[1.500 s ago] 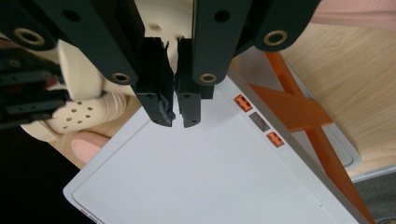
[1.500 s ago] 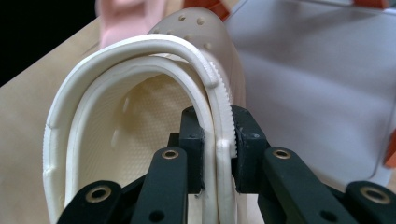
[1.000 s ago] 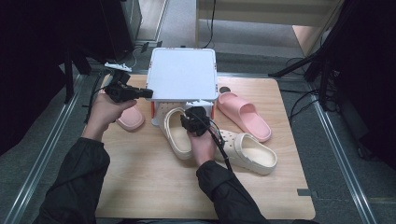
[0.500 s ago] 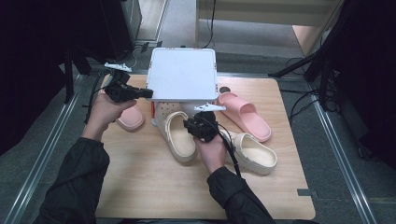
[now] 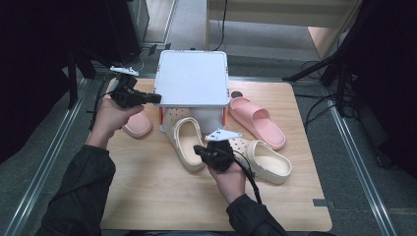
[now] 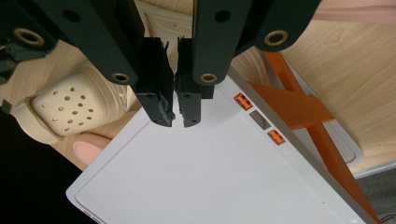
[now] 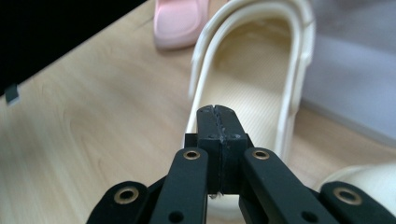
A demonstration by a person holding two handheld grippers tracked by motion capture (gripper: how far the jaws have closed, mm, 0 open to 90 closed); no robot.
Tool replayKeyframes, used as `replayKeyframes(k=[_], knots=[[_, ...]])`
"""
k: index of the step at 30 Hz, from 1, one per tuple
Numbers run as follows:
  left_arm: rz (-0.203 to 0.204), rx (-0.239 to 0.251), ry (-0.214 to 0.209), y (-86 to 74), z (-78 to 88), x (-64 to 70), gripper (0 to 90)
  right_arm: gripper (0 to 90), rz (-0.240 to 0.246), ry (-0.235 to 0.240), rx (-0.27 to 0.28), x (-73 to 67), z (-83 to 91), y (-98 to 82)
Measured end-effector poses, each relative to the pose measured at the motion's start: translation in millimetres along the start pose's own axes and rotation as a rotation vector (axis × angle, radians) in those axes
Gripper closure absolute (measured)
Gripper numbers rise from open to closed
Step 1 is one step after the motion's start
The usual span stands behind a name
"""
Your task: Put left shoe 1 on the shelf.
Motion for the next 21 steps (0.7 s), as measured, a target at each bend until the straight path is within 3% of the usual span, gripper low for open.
replayKeyframes(k=[3,7,8,13,16,21], knots=[[0.001,0.001,0.0,-0.1,-0.1,0.2,84.3,90.0,0.043,0.001,-0.026,-5.7,3.6,-18.7],[0.002,0.002,0.0,-0.2,-0.2,0.3,84.3,90.0,0.046,0.003,-0.046,-5.4,4.7,-32.9],[0.001,0.001,0.0,-0.3,-0.1,0.3,84.3,90.0,0.045,0.0,-0.055,-2.6,4.8,-43.5],[0.004,0.001,0.001,-0.3,-0.2,0.6,84.3,90.0,0.036,-0.005,-0.078,0.7,1.1,-54.0],[0.004,0.005,-0.002,-0.5,-0.1,0.2,84.3,90.0,0.078,-0.039,-0.093,2.2,-6.1,-59.8],[0.009,0.006,-0.005,-0.6,-0.6,0.4,84.4,90.0,0.06,-0.039,-0.098,3.1,-16.5,-61.4]])
Point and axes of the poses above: each handheld gripper's, and its own axes: z roughly backward along the jaws, y roughly out of its top, x roughly to its right, the point moved 4 cm from there along -z, roughly forward along the jaws, and after that the axes turned 8 degrees about -z, right-handed, at the moved point
